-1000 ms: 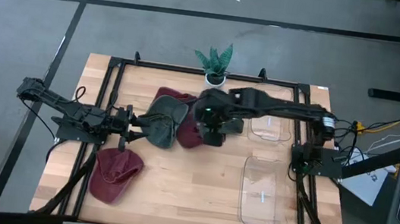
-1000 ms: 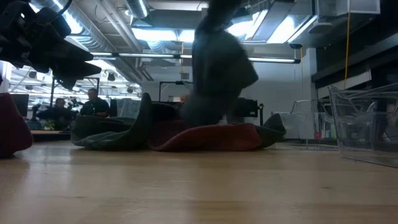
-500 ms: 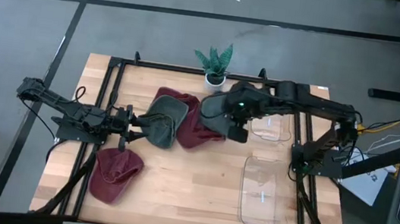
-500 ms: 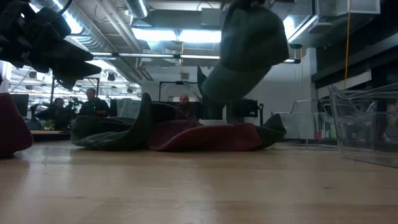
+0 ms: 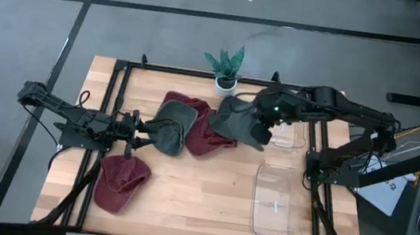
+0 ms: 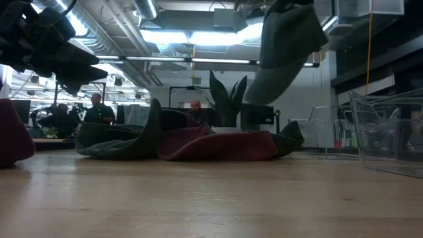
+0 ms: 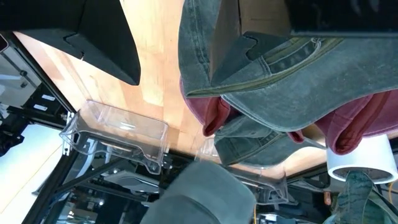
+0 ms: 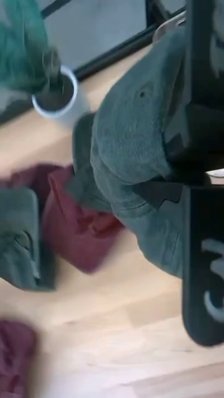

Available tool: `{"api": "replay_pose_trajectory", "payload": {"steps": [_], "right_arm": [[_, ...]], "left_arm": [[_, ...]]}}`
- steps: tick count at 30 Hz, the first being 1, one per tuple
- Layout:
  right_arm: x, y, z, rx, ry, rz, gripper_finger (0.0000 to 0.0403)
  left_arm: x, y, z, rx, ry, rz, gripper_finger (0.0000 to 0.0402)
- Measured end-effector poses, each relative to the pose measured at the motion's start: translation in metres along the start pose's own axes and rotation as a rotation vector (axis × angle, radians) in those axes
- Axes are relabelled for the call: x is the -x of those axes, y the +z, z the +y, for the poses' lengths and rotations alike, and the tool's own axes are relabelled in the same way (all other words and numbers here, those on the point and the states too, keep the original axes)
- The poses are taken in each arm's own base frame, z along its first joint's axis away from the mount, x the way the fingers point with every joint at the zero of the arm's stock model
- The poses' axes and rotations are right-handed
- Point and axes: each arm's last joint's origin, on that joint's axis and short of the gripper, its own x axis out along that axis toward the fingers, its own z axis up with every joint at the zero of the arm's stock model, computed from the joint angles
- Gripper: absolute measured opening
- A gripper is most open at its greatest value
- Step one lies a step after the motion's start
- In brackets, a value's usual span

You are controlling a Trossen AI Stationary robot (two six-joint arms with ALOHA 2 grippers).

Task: Pick & Place hat
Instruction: Put the middle black cap into the top transparent bin

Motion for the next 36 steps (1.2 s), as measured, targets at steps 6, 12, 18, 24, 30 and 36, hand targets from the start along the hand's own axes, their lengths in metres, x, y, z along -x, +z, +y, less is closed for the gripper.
{"api": "replay_pose_trajectory", "payload": {"steps": [6, 12, 18, 24, 30, 36], "right_arm": [[0.017, -0.003, -0.019, -0.106, -0.025, -0.05, 0.0011], [0.042, -0.016, -0.04, -0.154, -0.065, -0.08, 0.0011], [0.063, -0.037, -0.054, -0.189, -0.18, -0.047, 0.0011], [0.078, -0.056, -0.061, -0.194, -0.236, 0.001, 0.0011], [0.089, -0.064, -0.065, -0.166, -0.231, -0.016, 0.0011], [0.088, -0.063, -0.068, -0.189, -0.245, -0.014, 0.0011]], "left_arm": [[0.0, 0.0, 0.0, 0.0, 0.0, 0.0, 0.019], [0.0, 0.0, 0.0, 0.0, 0.0, 0.0, 0.0191], [0.0, 0.0, 0.0, 0.0, 0.001, 0.0, 0.0189], [0.0, 0.0, 0.0, 0.0, 0.0, 0.0, 0.0191], [0.0, 0.0, 0.0, 0.0, 0.0, 0.0, 0.019], [0.0, 0.0, 0.0, 0.0, 0.0, 0.0, 0.019]]}}
